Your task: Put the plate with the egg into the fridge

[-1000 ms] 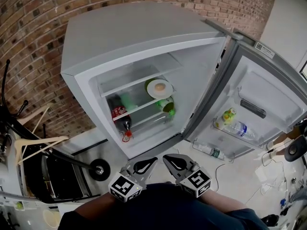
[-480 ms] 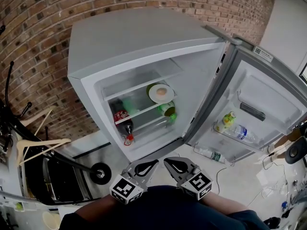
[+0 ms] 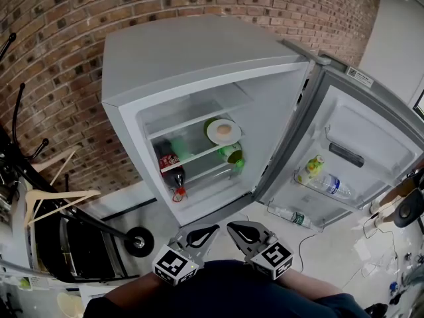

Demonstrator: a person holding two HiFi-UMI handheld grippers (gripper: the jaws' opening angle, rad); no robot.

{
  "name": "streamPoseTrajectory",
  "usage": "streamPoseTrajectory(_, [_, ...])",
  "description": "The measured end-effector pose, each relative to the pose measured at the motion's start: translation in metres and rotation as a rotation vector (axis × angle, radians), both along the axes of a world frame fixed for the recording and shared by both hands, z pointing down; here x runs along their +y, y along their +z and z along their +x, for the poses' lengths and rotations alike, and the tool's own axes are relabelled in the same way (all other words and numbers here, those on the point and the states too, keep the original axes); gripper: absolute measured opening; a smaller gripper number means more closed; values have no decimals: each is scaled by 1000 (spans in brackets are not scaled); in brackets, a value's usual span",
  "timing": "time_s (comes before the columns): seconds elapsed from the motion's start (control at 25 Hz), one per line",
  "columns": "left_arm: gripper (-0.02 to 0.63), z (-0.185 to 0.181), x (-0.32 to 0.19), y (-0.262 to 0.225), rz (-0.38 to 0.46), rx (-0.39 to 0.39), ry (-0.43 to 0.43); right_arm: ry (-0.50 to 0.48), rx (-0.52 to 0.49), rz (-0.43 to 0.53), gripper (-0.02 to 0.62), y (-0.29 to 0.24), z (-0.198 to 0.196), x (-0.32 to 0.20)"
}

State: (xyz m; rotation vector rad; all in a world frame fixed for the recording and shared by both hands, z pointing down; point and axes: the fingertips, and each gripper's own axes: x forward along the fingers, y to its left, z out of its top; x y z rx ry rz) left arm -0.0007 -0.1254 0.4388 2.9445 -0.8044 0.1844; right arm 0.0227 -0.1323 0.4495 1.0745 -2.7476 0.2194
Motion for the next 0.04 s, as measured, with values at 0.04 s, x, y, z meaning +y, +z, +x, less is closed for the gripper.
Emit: streamPoseTrajectory(0.04, [-2, 0, 3, 0, 0, -3, 0, 1, 0, -2, 9, 0, 0, 3])
